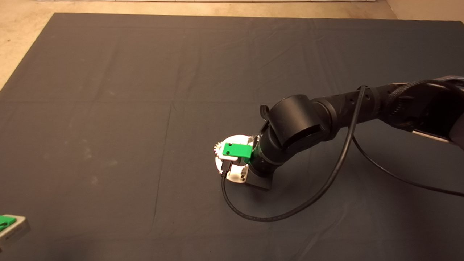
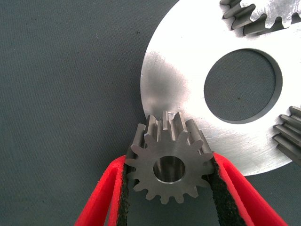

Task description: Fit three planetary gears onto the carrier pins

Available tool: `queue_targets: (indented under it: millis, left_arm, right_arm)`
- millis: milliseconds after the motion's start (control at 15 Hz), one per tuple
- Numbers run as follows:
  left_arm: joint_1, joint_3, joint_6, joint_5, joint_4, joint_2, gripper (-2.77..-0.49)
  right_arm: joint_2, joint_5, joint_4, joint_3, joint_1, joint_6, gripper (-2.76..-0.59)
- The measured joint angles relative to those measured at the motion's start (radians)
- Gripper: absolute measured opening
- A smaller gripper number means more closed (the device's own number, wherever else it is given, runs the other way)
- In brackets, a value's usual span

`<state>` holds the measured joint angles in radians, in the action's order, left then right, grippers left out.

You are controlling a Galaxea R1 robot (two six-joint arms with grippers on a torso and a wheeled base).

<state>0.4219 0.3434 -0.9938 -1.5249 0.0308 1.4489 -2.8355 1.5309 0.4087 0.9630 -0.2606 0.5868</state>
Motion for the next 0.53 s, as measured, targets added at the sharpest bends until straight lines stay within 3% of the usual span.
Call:
queue_targets:
  millis: [533]
  left_arm:
    - [0.0, 0.0, 0.006, 0.0, 0.003, -0.006, -1.24]
  right_arm:
    - [0.004, -0.003, 0.003, 0.0, 0.0, -0.002, -2.32]
